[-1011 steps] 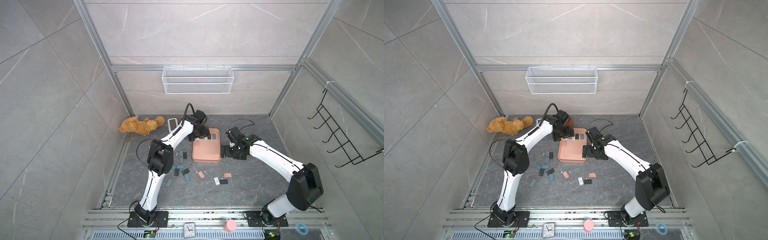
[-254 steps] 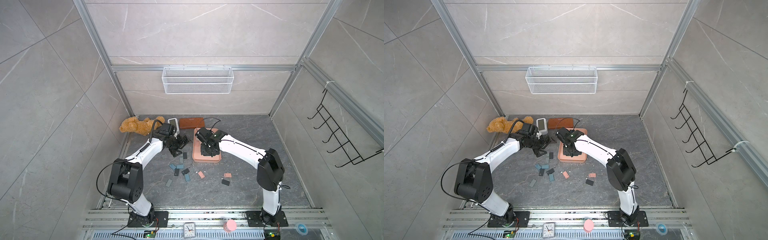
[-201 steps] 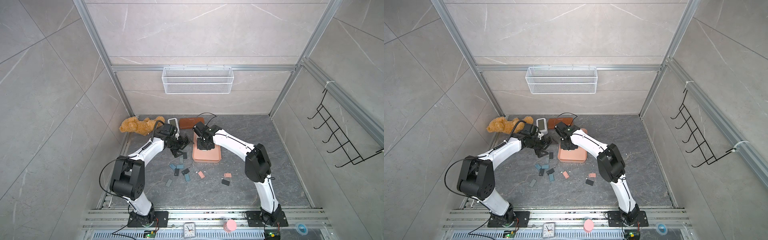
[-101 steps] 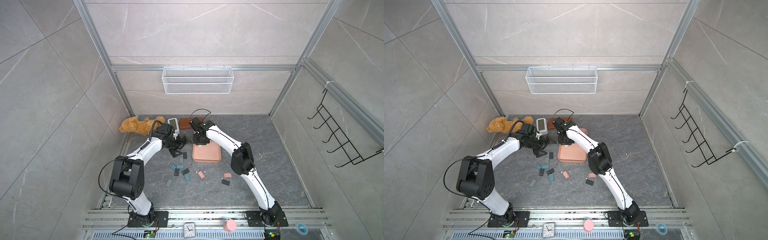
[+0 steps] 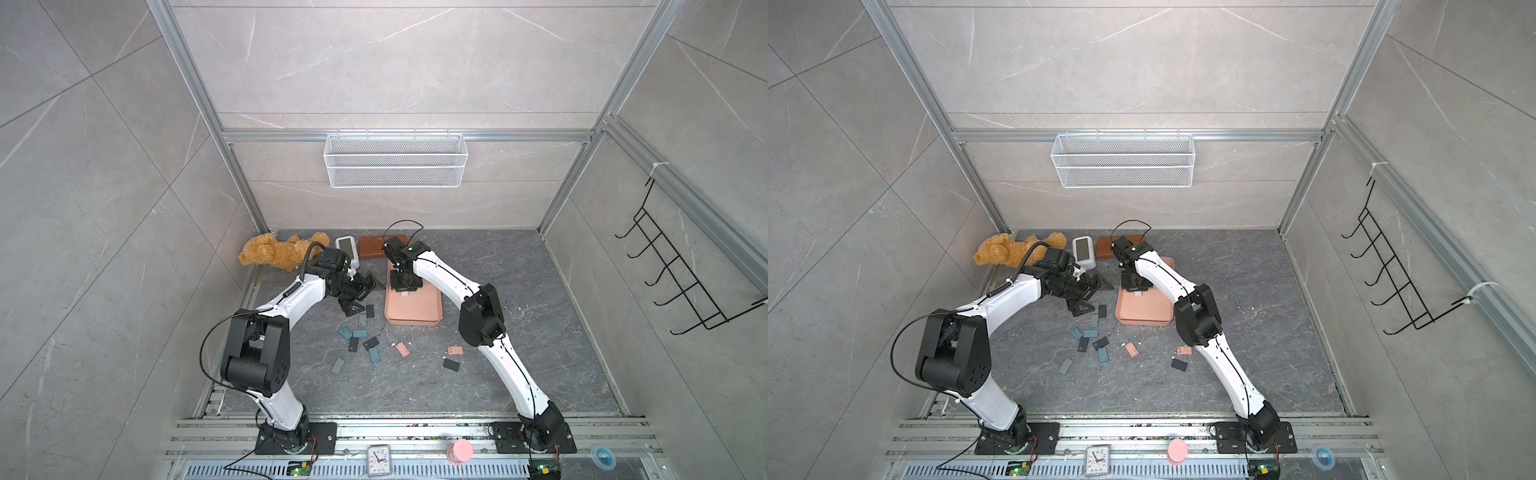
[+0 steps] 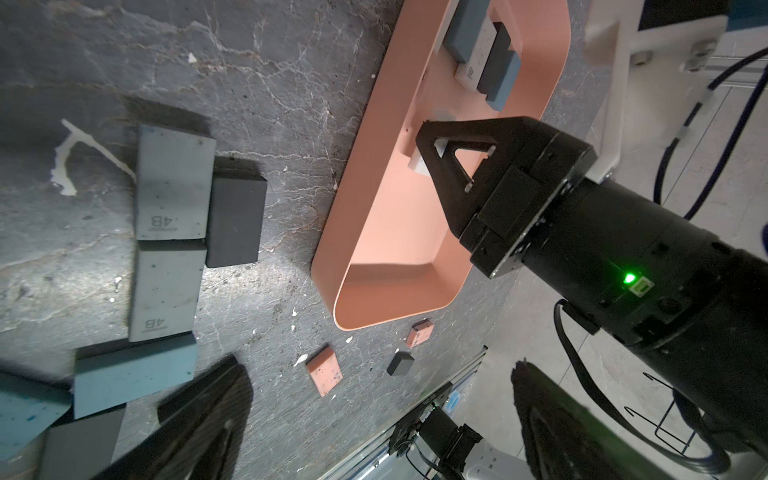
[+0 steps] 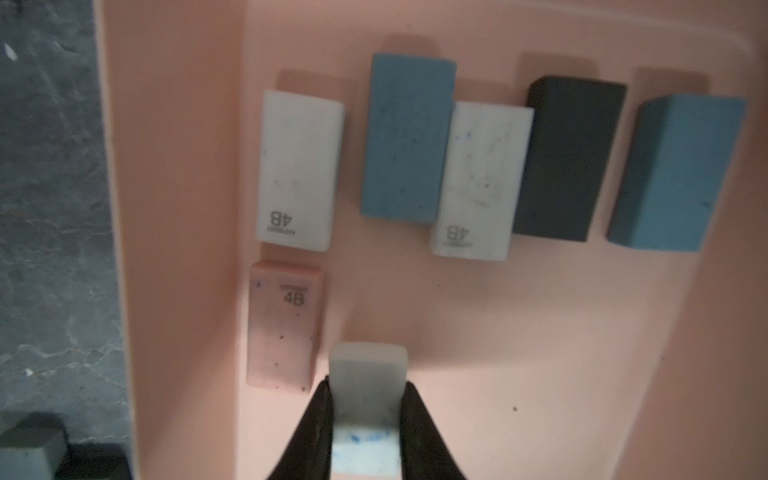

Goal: Put the eraser in the storage box
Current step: Place the eraser in the storage box.

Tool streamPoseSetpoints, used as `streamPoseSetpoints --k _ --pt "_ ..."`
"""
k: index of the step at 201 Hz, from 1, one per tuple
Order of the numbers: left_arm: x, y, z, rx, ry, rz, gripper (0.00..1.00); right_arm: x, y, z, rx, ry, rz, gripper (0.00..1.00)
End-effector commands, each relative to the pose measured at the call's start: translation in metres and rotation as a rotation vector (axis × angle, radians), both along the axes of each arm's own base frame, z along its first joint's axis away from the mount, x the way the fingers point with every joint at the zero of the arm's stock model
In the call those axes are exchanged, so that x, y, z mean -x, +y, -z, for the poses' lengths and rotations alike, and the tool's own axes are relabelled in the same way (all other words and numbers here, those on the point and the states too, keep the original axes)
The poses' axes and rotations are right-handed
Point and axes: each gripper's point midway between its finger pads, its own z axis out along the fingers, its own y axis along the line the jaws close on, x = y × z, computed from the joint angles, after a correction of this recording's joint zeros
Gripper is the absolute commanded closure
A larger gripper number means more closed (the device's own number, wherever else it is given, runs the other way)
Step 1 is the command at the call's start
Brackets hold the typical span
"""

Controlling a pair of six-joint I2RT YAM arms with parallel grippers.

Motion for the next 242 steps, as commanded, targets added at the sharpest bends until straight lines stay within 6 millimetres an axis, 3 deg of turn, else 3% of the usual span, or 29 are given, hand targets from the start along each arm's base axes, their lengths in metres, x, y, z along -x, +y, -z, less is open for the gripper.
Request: streamPoseSetpoints --k 1,64,174,242 --pt "-0.002 -0.001 -0.011 0.014 -0.016 0.025 0.01 -0.001 -0.005 0.005 0.016 0.025 -0.009 0.73" --pt "-0.003 0.003 -0.009 0.008 -0.012 0.023 0.01 -0.012 -0.003 0.004 -0.012 0.016 0.005 0.72" --pt "-0.004 0.005 -0.005 0.004 -0.005 0.022 0.01 -0.008 -0.001 0.013 -0.019 0.040 0.015 0.69" --pt "-0.003 0.006 -0.007 -0.001 -0.012 0.026 0.01 -0.009 0.000 0.011 -0.021 0.035 0.015 0.61"
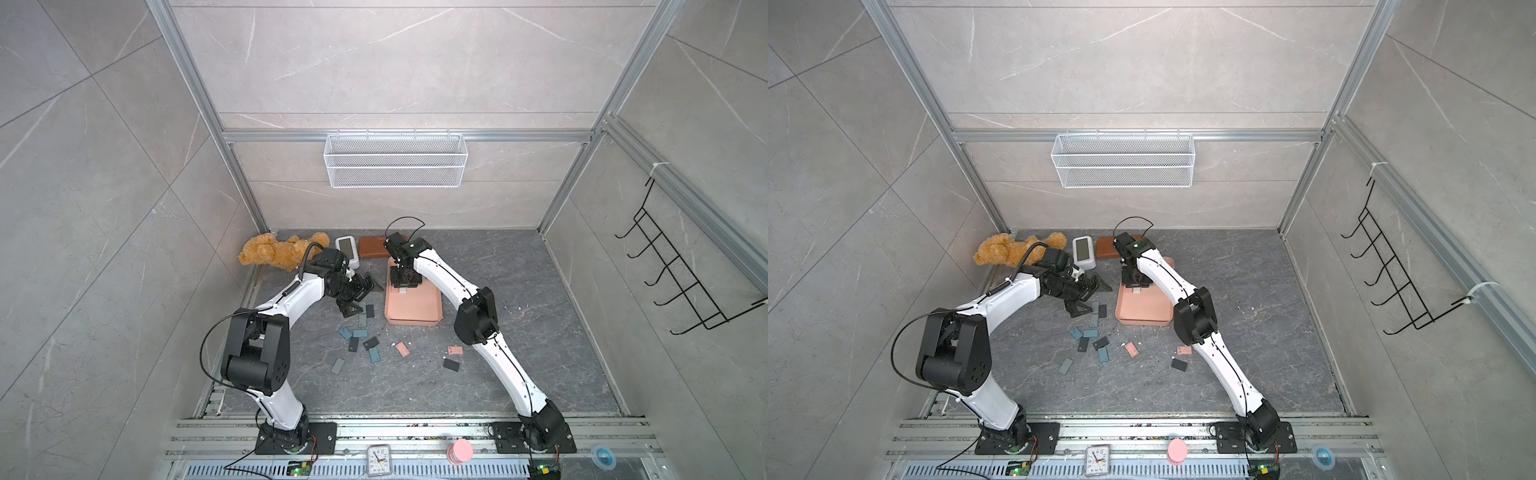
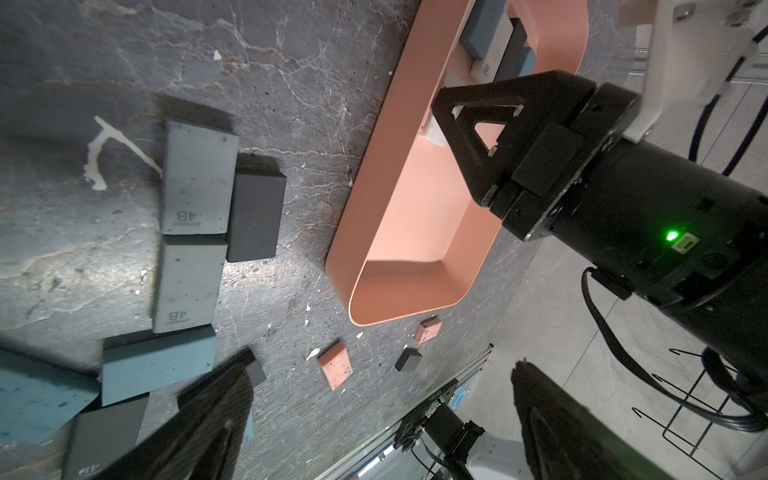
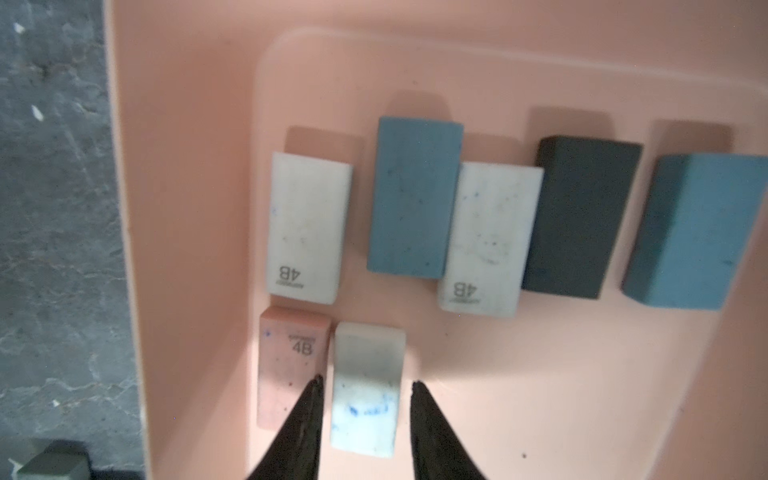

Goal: Put the eraser in the storage box
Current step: Place the eraser in the storage box, then pick up the eraser from the center of the board.

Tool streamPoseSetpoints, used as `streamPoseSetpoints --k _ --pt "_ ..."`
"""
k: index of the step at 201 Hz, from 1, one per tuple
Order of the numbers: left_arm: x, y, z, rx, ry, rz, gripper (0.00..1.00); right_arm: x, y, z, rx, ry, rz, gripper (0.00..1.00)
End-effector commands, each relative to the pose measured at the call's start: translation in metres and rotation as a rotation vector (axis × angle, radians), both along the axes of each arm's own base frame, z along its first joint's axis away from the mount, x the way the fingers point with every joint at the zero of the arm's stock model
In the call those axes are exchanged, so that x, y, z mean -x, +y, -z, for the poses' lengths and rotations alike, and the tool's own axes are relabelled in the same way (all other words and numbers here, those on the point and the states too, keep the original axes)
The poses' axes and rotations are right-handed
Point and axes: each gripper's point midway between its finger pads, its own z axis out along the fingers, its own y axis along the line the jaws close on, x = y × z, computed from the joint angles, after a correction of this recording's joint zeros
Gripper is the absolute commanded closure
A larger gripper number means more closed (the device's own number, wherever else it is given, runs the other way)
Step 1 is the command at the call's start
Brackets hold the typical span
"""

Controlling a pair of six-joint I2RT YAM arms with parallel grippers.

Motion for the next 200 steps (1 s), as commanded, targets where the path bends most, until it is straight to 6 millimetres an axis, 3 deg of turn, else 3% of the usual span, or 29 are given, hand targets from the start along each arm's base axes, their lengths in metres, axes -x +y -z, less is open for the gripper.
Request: streamPoseSetpoints --k 1,36,67,77,86,147,200 --pt "-0.005 -0.001 -0.011 0.014 -0.028 0.023 0.01 0.005 -0.003 0.011 0.017 0.032 0.007 0.61" --pt "-0.003 0.004 -0.013 -0.030 -0.049 0.042 0.01 0.006 -0.004 -0.001 0.014 0.022 0.006 0.57" --pt "-0.001 0.012 -0.015 -0.085 -0.070 0.065 0.01 0.004 -0.007 -0.023 0.023 -0.036 -0.004 0.51" --pt "0.001 0.014 -0.015 -0.092 -0.073 0.064 0.01 0.009 -0.009 -0.018 0.028 -0.036 -0.018 0.49" --pt "0.002 0.015 -0.015 -0.093 -0.075 0.066 0.01 0.010 -0.010 -0.031 0.000 -0.075 -0.018 0.47" --pt "0.018 0.031 -0.017 -0.184 -0.093 0.092 0.01 0.048 -0.045 -0.045 -0.010 -0.130 0.012 0.36" --pt "0.060 0.062 0.000 -0.339 -0.052 0.129 0.01 0.083 -0.067 -0.066 -0.032 -0.174 0.027 0.22"
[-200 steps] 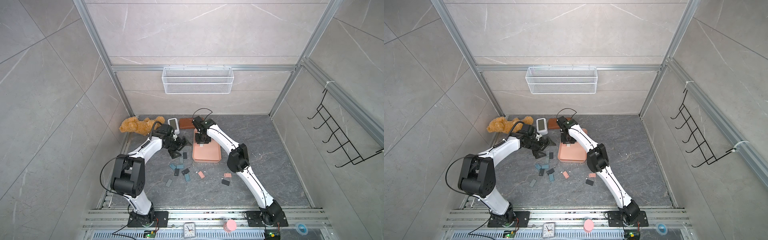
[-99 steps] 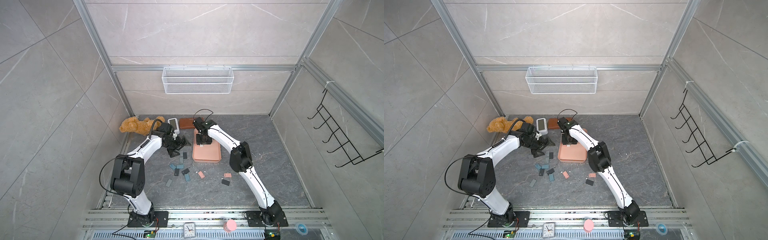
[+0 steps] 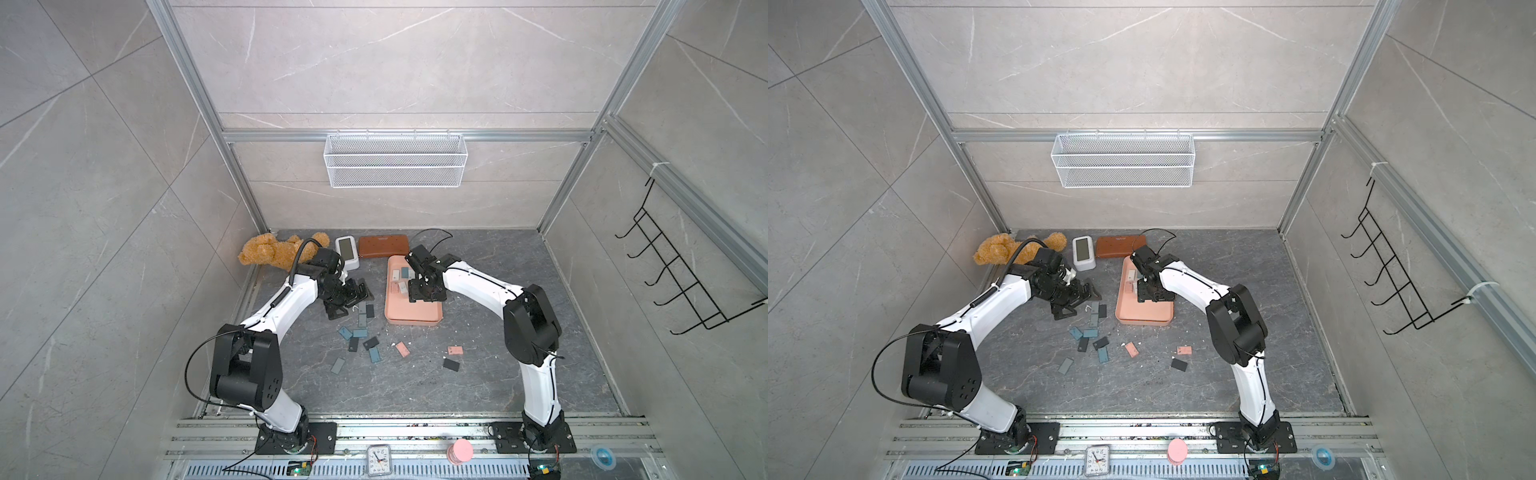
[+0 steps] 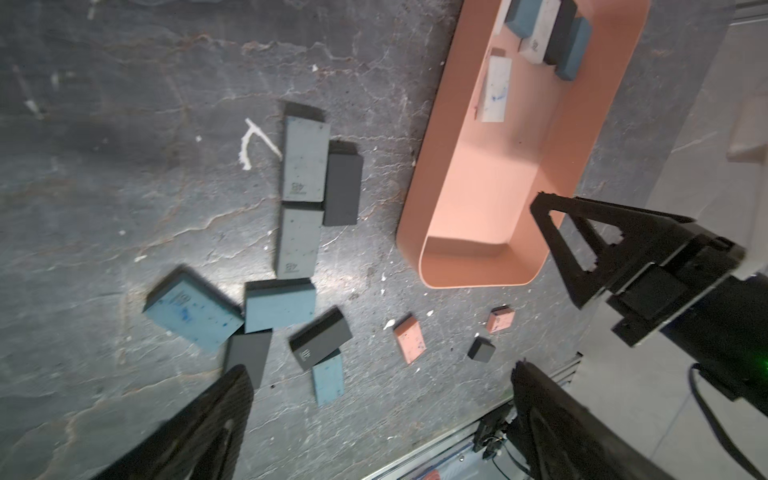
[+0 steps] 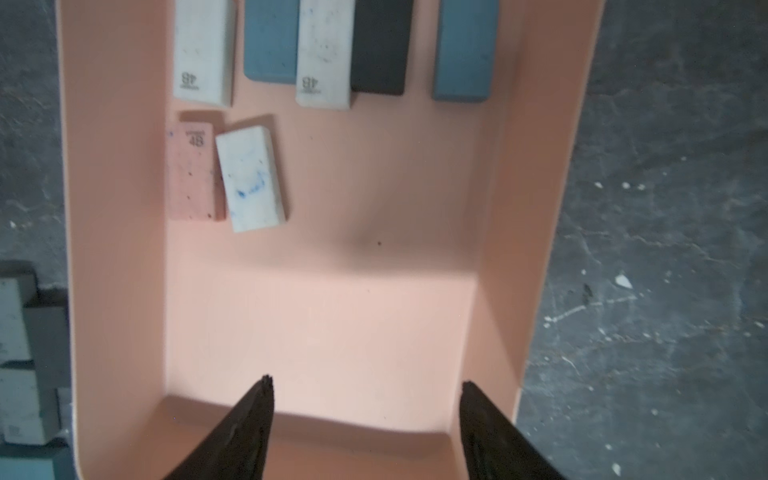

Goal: Put the eraser in the storage box
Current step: Pick up the eraser from the center of the board.

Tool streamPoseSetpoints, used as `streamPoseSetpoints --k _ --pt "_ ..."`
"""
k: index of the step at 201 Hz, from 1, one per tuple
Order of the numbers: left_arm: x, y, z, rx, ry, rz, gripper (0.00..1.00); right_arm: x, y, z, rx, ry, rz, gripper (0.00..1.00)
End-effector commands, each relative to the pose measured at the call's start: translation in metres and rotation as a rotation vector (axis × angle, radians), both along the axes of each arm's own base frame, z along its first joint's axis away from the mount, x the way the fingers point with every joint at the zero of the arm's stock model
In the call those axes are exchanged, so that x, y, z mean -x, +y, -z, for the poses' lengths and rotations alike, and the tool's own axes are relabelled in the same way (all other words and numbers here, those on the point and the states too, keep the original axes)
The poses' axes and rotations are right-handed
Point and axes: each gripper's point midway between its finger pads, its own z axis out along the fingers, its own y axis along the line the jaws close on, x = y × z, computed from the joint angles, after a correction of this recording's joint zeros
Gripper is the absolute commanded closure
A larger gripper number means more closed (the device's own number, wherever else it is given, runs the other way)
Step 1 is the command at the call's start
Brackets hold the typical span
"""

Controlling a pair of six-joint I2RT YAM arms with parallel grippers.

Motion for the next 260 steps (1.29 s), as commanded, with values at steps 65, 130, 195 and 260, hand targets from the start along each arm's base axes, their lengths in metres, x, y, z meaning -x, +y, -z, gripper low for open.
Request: streamPoseSetpoints --k 65,130,195,260 --pt "0.080 0.054 0.037 -0.244 0.141 0.013 0.03 0.065 0.017 -0.034 -0.028 -0.089 -0.103 0.00" --pt "0.100 0.067 0.053 -0.326 0.216 0.009 0.14 0.121 0.042 -0.031 -0.052 -0.031 -0.179 0.00" --pt "0.119 0.067 0.072 -0.426 0.313 0.042 0.20 0.133 0.034 -0.039 -0.068 -0.051 -0.155 0.00" --pt "0.125 0.066 0.093 -0.470 0.369 0.044 0.24 0.141 0.026 -0.039 -0.076 -0.052 -0.143 0.00"
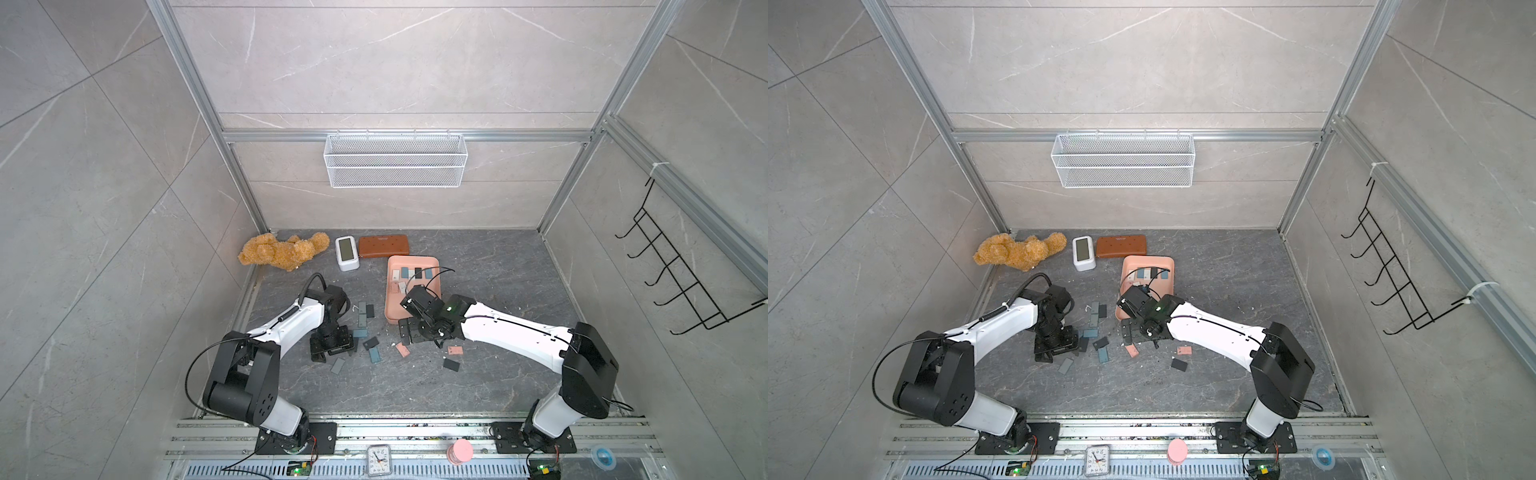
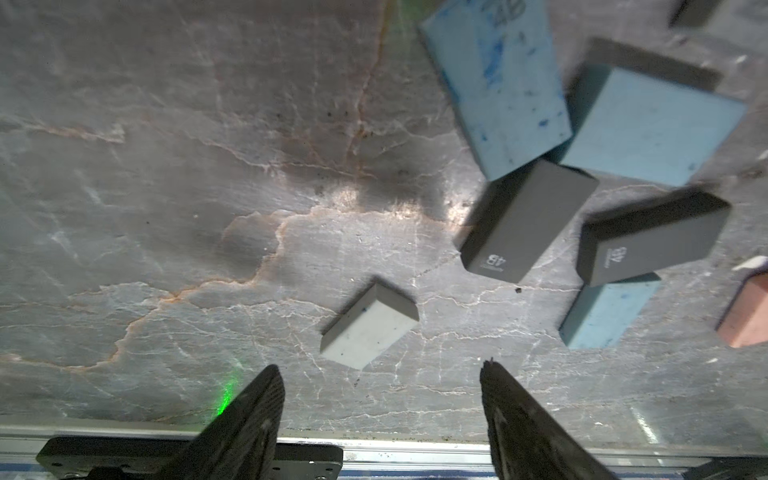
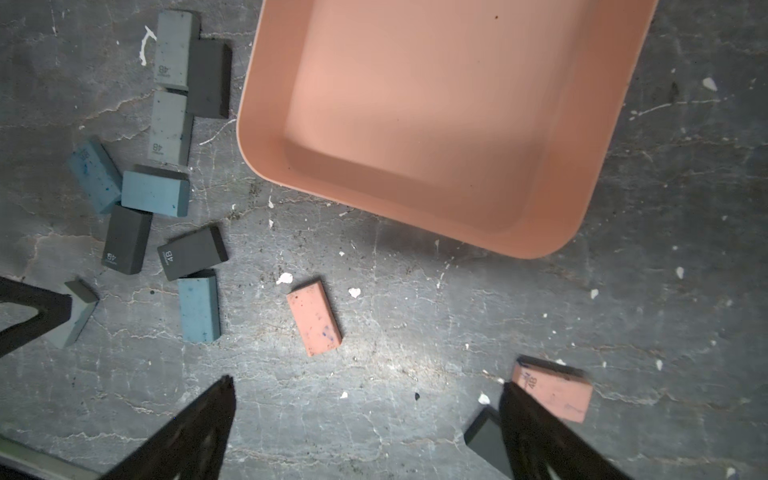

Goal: Put the eraser in the storage box
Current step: Pick up the eraser from the center of the board.

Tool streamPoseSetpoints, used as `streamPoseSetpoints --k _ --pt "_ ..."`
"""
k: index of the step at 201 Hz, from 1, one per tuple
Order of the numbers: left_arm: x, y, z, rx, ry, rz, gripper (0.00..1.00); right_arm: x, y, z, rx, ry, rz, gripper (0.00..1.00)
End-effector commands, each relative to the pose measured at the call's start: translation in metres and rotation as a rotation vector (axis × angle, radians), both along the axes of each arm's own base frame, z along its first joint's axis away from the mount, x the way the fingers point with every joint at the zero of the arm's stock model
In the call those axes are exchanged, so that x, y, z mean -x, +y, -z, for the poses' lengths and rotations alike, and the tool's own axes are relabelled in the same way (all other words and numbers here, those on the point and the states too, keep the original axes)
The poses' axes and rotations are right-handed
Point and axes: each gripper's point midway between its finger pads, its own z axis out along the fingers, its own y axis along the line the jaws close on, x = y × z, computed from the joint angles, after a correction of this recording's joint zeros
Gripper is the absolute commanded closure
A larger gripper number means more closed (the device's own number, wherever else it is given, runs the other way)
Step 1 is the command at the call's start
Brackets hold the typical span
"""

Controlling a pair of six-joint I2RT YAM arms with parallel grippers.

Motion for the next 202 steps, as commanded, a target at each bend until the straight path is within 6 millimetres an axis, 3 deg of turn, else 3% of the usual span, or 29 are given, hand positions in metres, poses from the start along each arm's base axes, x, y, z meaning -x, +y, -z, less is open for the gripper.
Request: streamPoseSetpoints --k 1,106,202 --pt "0.009 0.006 0.009 -0.051 0.042 -0.010 0.25 0.004 -0.005 -0.006 -0.004 -0.014 0.019 0.00" --pt "0.025 -0.001 0.035 -0.134 0.102 0.065 0.35 0.011 -0.021 -0.004 0.010 -0.028 0.031 0.00" --pt "0.026 -0.009 0.043 -0.094 0.076 0.035 0.62 0.013 -0.024 -0.004 0.014 -0.027 0.025 0.00"
